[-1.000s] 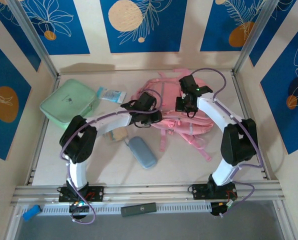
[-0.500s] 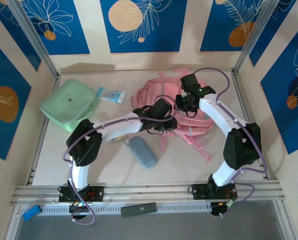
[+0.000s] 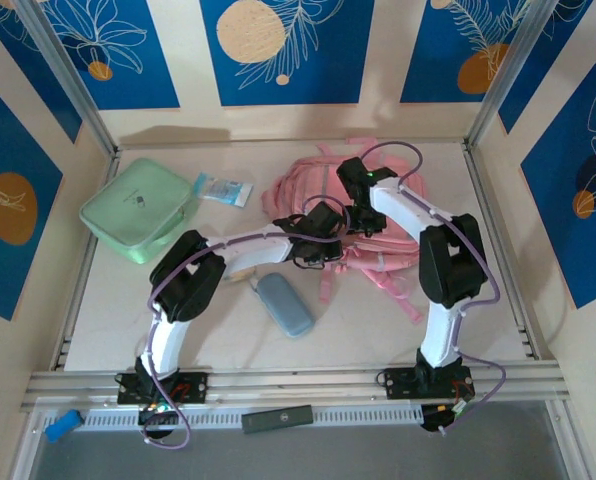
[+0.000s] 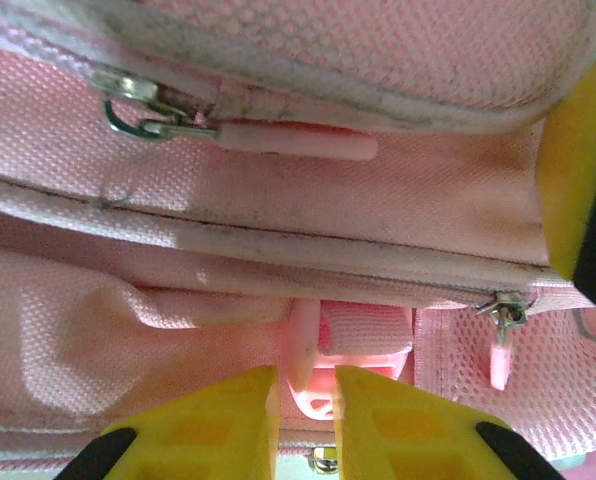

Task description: Pack the student bag

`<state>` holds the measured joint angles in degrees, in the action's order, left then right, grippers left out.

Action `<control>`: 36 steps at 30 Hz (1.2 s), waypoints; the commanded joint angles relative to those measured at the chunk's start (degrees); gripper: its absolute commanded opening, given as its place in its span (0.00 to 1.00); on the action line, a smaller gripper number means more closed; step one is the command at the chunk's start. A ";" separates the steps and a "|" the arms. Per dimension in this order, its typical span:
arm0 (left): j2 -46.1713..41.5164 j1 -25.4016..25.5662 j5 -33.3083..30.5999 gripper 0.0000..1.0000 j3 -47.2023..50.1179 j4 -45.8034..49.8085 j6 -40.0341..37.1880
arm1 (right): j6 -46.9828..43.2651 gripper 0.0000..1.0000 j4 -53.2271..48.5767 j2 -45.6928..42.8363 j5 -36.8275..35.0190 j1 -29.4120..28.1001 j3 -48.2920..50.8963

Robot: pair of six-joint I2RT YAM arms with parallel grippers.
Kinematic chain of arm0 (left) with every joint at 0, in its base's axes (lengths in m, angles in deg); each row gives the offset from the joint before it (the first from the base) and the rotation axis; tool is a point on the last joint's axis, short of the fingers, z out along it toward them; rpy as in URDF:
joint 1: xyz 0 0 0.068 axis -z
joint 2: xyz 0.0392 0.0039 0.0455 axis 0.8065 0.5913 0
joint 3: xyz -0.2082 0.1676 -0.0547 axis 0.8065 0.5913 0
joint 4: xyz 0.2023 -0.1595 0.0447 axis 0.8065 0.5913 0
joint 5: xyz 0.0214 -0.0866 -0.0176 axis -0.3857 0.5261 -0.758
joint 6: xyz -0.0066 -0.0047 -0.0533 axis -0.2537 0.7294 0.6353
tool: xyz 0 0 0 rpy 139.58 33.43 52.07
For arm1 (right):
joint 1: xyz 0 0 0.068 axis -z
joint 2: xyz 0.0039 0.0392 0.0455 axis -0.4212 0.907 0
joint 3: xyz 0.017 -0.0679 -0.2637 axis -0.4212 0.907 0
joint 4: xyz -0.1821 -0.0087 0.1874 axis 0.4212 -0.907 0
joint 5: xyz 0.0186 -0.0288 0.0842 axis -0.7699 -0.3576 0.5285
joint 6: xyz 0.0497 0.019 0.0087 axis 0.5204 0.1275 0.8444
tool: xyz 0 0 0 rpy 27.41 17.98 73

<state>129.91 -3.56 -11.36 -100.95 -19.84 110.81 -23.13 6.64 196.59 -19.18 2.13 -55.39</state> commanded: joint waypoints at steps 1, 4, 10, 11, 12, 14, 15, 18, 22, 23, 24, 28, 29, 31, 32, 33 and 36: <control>1.02 -0.87 -1.96 0.22 0.70 0.71 0.96 | -1.09 0.40 -3.38 3.10 -6.43 -0.79 -3.33; 1.35 -0.98 -2.18 0.21 0.94 0.96 1.01 | -1.62 0.33 -2.98 3.99 -7.17 -1.21 -3.32; 1.05 -1.02 -1.67 0.21 0.55 0.89 0.79 | -1.83 0.25 -1.41 4.81 -6.35 -0.38 -1.87; 0.80 -1.06 -1.49 0.21 0.61 0.71 0.79 | -1.82 0.23 -0.76 4.48 -5.75 -0.20 -1.25; 0.64 -1.06 -1.27 0.21 0.61 0.66 0.71 | -1.93 0.21 -0.12 4.09 -5.06 -0.01 -0.84; 0.28 -1.05 -0.60 0.21 0.61 0.54 1.04 | -2.28 0.16 1.50 3.01 -4.48 0.10 0.45; 0.11 -1.06 -0.15 0.21 0.66 0.31 1.26 | -2.53 0.13 1.79 2.80 -4.62 0.06 0.69; -0.81 -1.06 2.15 0.21 0.27 -0.46 2.40 | -2.58 0.02 1.99 1.75 -4.04 0.28 0.60; -2.58 -0.45 2.84 0.22 -0.27 -0.25 2.93 | -1.61 0.00 4.37 -2.36 0.59 0.84 1.80; -3.06 -0.25 3.00 0.22 -0.28 -0.27 3.31 | -1.28 0.00 4.55 -3.22 2.74 1.38 1.90; -3.51 -0.12 3.30 0.22 -0.11 -0.70 3.65 | -0.87 0.00 4.82 -3.99 4.66 1.93 2.15; -4.24 1.27 2.99 0.25 -0.96 -1.15 4.29 | 0.04 0.00 5.99 -7.16 9.54 3.68 3.80; -3.99 1.64 2.67 0.27 -1.47 -0.82 4.62 | 0.03 0.00 5.76 -7.60 9.50 3.80 3.88; -3.29 2.14 3.26 0.27 -2.44 -0.76 5.61 | 0.00 0.00 5.54 -8.21 9.84 3.92 4.02; -2.99 2.40 3.36 0.28 -2.84 -1.01 6.29 | 0.12 0.00 5.97 -8.82 10.82 4.13 4.53; -2.76 2.58 3.30 0.28 -3.17 -1.25 6.69 | 0.39 0.00 6.36 -9.30 11.92 4.42 4.96; -1.76 3.61 1.92 0.29 -5.13 0.54 7.77 | 1.26 0.00 7.45 -10.30 14.30 5.11 6.12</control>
<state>127.99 -1.02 -9.07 -103.11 -20.19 116.72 -23.46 13.15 189.62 -9.19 6.69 -50.01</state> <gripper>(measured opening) 0.285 0.047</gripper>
